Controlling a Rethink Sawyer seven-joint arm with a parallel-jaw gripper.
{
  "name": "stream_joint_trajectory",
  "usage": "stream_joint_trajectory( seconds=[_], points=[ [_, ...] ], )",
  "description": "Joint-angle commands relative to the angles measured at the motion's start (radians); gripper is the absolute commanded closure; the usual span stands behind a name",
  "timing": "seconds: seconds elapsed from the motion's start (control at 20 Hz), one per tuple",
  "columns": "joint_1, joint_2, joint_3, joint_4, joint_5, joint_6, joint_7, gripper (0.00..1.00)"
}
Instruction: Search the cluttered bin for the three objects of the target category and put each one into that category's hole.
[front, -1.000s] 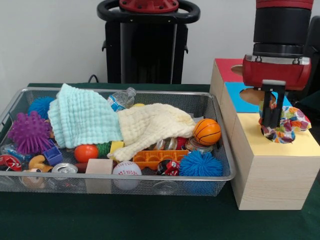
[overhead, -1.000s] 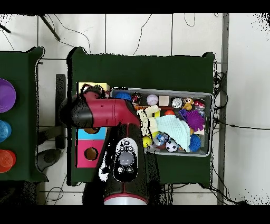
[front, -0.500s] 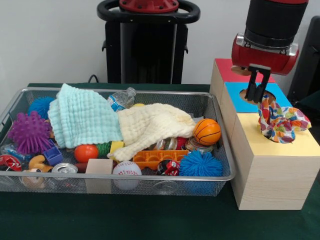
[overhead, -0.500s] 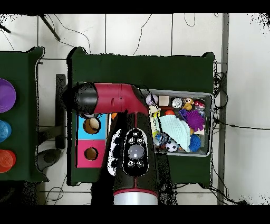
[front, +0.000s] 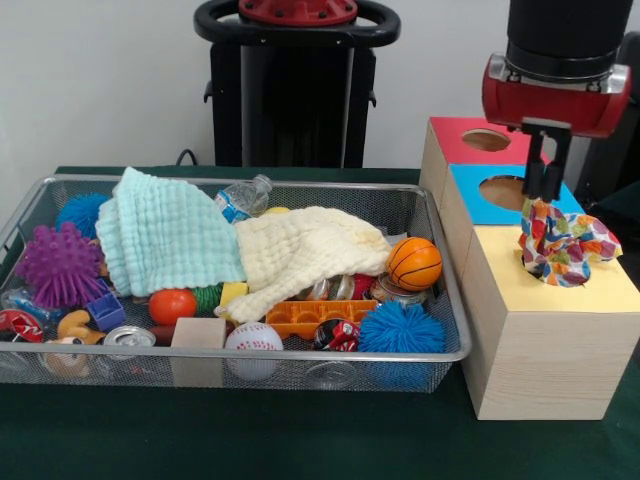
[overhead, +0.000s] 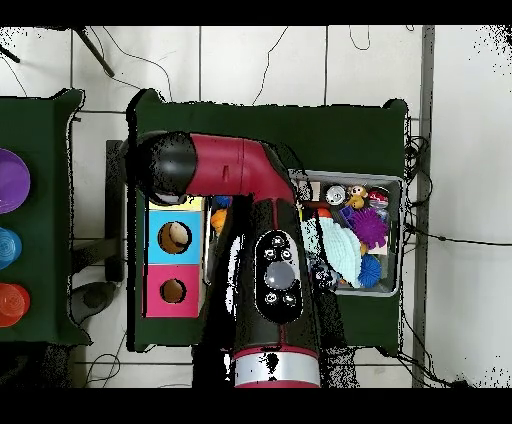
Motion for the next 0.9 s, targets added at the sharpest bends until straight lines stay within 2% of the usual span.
stream_joint_trajectory(
  seconds=[0.05, 0.25, 0.35, 0.7, 0.9],
  points=[
    [-0.05, 0.037, 0.155, 0.056, 0.077, -0.07, 0.013, 1.0],
    [-0.024, 0.04, 0.137, 0.035, 0.075, -0.077, 0.056, 1.0],
    [-0.027, 0.041, 0.143, 0.035, 0.078, -0.074, 0.049, 1.0],
    [-0.04, 0.033, 0.15, 0.071, 0.068, -0.106, 0.024, 1.0],
    [-0.052, 0.02, 0.157, 0.124, 0.055, -0.173, 0.008, 1.0]
  ],
)
